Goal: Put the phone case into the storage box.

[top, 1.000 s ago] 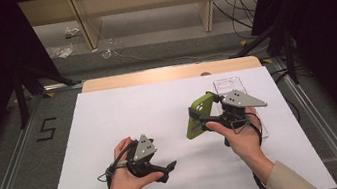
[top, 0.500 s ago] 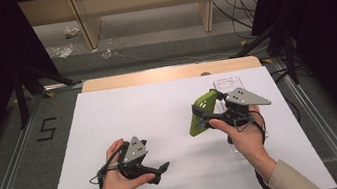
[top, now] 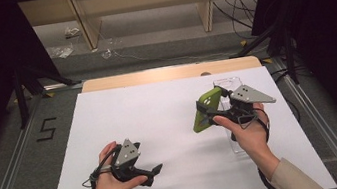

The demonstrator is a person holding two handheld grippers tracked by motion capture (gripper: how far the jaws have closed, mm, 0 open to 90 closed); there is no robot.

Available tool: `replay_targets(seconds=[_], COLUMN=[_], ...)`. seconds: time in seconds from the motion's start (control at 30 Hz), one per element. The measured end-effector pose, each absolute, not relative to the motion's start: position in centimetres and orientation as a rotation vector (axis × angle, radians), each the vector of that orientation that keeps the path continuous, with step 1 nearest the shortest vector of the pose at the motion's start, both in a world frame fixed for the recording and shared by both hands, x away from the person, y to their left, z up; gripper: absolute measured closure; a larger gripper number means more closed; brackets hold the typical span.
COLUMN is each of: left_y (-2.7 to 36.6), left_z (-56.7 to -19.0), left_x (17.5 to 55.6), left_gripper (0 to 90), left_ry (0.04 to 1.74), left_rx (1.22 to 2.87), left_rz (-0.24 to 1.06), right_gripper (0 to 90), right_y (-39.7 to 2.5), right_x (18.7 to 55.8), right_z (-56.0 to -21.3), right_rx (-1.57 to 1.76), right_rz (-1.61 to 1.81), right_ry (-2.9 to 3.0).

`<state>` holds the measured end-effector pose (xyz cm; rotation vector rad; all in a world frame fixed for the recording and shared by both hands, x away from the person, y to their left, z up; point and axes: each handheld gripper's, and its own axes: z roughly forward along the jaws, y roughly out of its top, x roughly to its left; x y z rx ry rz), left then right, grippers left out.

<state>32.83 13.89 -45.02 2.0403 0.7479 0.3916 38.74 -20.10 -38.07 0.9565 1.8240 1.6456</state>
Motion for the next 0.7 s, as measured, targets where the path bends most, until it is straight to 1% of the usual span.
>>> replay_targets(seconds=[0.7], left_y=[15.5], left_z=[-45.3], left_x=[32.7], left_gripper=[0.0], left_ry=[0.779], left_rx=[2.035], left_rz=[0.407], right_gripper=[17.1], right_y=[-21.6], right_x=[39.2], right_z=[-37.5], right_rx=[0.981], right_rz=[1.635], right_ry=[1.772])
